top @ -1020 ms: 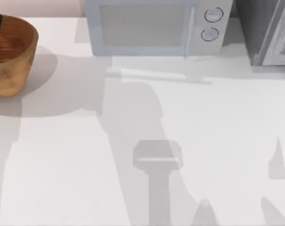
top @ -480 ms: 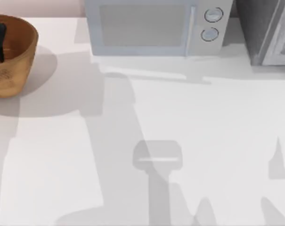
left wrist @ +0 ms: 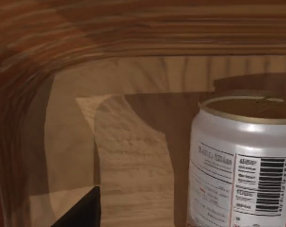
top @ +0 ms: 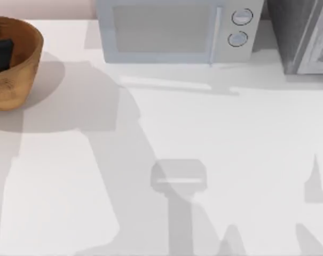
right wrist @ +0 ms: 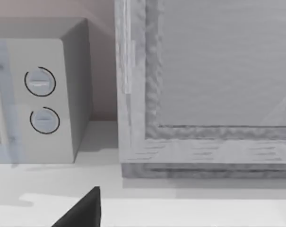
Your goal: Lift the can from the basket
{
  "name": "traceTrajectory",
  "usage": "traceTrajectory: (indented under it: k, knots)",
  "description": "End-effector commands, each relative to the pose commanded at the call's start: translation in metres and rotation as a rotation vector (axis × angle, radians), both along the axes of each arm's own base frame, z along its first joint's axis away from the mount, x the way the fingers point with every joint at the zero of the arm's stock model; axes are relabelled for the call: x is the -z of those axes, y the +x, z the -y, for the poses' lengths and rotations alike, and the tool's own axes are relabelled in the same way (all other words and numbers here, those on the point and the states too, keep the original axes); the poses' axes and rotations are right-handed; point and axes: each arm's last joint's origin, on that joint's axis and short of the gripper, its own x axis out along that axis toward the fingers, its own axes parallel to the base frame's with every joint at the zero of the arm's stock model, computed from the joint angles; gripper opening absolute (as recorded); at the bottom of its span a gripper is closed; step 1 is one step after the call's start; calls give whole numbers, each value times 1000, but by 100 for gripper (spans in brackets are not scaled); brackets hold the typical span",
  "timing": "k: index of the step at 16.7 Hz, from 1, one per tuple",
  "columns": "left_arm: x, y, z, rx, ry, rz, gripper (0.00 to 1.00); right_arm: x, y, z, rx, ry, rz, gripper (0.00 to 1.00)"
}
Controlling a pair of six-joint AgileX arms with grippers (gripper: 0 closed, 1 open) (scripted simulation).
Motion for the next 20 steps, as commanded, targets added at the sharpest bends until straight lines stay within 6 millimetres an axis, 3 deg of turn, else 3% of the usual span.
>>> traceTrajectory:
  k: [5,18,20]
  knots:
    - [10,0,1,0,-1,-3,100,0,0,0,0,0,0,100]
    - [10,0,1,0,-1,-3,2,0,0,0,0,0,0,100]
    - [10,0,1,0,-1,-3,0,0,0,0,0,0,0,100]
